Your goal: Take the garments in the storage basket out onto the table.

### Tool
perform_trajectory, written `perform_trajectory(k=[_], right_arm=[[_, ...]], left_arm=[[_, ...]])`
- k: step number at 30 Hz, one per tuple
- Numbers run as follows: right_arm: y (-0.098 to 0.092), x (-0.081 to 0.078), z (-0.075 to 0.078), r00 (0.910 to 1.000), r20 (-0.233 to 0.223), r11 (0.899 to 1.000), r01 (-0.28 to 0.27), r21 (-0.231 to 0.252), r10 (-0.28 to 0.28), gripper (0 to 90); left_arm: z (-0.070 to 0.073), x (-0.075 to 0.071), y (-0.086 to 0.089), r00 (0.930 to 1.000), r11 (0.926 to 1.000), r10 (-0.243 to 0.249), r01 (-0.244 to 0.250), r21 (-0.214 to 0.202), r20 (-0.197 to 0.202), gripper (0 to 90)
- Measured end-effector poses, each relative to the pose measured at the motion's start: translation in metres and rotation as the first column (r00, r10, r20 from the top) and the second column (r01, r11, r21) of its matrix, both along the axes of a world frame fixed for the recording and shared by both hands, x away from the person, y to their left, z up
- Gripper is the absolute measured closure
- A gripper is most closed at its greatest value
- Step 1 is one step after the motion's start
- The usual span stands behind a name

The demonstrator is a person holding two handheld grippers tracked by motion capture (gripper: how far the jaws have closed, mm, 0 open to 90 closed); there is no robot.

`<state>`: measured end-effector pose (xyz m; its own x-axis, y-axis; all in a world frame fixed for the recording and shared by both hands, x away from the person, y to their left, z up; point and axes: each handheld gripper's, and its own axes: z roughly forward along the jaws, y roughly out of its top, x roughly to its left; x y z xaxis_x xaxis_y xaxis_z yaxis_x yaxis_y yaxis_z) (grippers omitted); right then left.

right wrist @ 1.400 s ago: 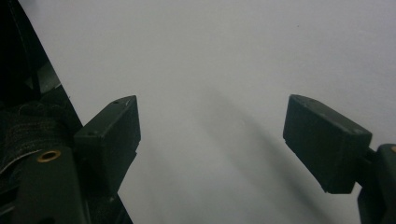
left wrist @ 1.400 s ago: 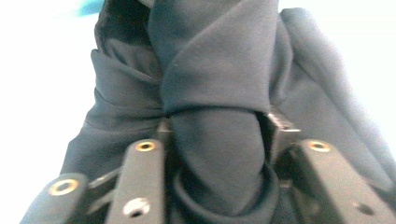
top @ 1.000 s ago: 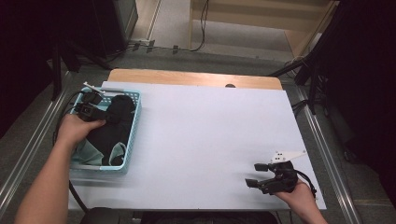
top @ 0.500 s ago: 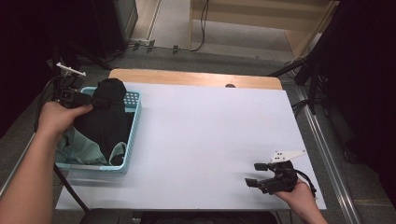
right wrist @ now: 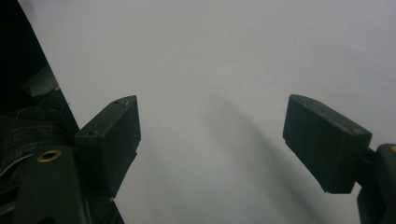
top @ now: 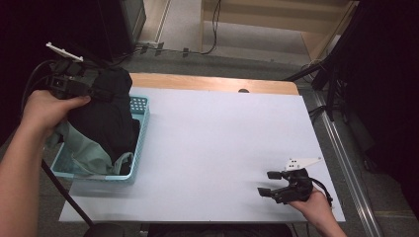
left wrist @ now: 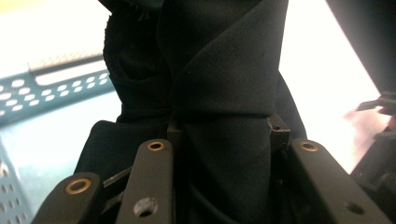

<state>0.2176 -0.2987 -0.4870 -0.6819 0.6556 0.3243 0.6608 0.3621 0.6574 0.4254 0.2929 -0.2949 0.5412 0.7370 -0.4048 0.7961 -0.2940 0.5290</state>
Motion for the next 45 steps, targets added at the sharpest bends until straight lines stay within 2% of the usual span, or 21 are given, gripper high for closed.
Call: perform_trajectory(k=[7, 10, 16, 23, 26, 31, 36, 38, 45], right_arm=[[0.001, 0.001, 0.000, 1.0000, 0.002, 1.000, -0.005, 0.001, 0.005, 17.7], [0.001, 0.001, 0.000, 1.0000, 0.002, 1.000, -0.002, 0.003, 0.002, 17.7], [0.000, 0.002, 0.000, 1.0000, 0.002, 1.000, 0.002, 0.003, -0.002, 17.7], [0.000, 0.002, 0.000, 1.0000, 0.002, 1.000, 0.002, 0.005, -0.002, 17.7], [0.000, 0.002, 0.000, 1.0000, 0.002, 1.000, 0.002, 0.005, -0.002, 17.7], [0.000, 0.001, 0.000, 1.0000, 0.002, 1.000, 0.001, 0.005, -0.001, 17.7], [0.001, 0.002, 0.000, 1.0000, 0.001, 1.000, 0.000, 0.004, 0.000, 17.7], [0.001, 0.002, 0.000, 1.0000, 0.003, 1.000, -0.005, 0.007, 0.005, 17.7], [0.001, 0.005, 0.002, 0.9999, 0.007, 1.000, -0.011, 0.016, 0.011, 17.7]], left_arm=[[0.022, -0.003, -0.009, 0.9974, 0.9970, -0.068, 0.069, -0.035, 0.024, 66.6], [0.033, -0.005, -0.016, 0.9935, 0.9956, -0.092, 0.093, -0.012, 0.067, 66.6], [0.050, -0.009, -0.030, 0.9825, 0.9897, -0.141, 0.143, -0.005, 0.121, 66.6], [0.065, -0.009, -0.042, 0.9759, 0.9847, -0.171, 0.174, -0.009, 0.135, 66.6], [0.074, -0.011, -0.050, 0.9684, 0.9797, -0.196, 0.200, -0.011, 0.154, 66.6], [0.083, -0.012, -0.062, 0.9613, 0.9759, -0.215, 0.218, 0.000, 0.172, 66.6], [0.091, -0.012, -0.076, 0.9575, 0.9749, -0.221, 0.223, 0.010, 0.186, 66.5], [0.095, -0.011, -0.088, 0.9513, 0.9703, -0.240, 0.241, 0.019, 0.193, 66.5], [0.101, -0.011, -0.111, 0.9452, 0.9658, -0.258, 0.258, 0.025, 0.200, 66.4]])
